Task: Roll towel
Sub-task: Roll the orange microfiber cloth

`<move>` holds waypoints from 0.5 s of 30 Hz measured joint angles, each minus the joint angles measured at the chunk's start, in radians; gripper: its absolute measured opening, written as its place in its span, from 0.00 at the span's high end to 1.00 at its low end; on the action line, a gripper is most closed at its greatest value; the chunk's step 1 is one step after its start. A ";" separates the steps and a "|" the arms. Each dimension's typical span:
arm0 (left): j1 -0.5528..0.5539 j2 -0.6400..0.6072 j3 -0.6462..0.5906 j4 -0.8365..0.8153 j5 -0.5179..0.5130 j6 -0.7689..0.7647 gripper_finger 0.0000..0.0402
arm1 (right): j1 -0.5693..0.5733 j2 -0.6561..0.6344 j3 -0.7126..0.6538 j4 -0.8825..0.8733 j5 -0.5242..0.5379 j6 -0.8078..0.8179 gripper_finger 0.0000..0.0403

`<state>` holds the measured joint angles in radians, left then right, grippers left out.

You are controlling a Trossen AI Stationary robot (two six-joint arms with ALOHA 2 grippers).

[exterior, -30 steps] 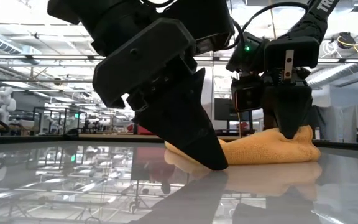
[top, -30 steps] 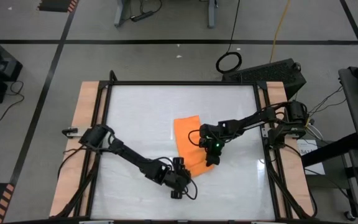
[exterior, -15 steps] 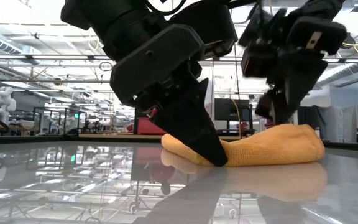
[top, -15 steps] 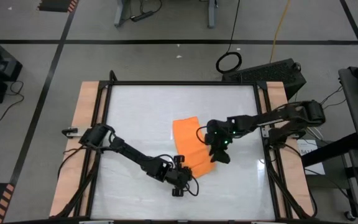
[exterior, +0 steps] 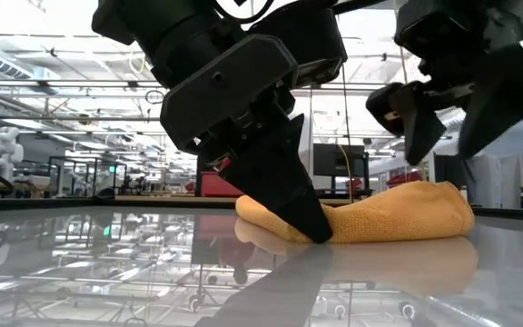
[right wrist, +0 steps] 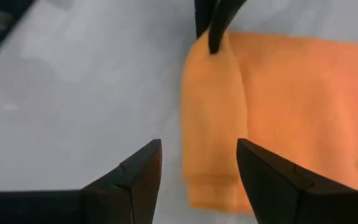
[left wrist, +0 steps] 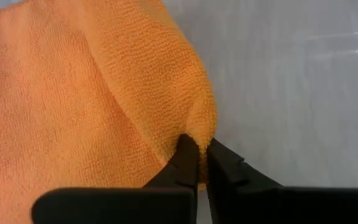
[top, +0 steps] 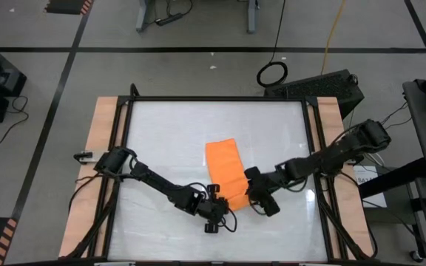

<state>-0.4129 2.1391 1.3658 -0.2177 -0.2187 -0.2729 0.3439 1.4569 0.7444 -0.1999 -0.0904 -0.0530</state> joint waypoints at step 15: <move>-0.001 0.000 -0.001 -0.004 0.005 -0.010 0.95 | 0.064 0.152 0.000 0.016 0.121 0.027 0.51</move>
<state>-0.4141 2.1391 1.3647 -0.2221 -0.2134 -0.2829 0.4076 1.6088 0.7441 -0.1841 0.0302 -0.0264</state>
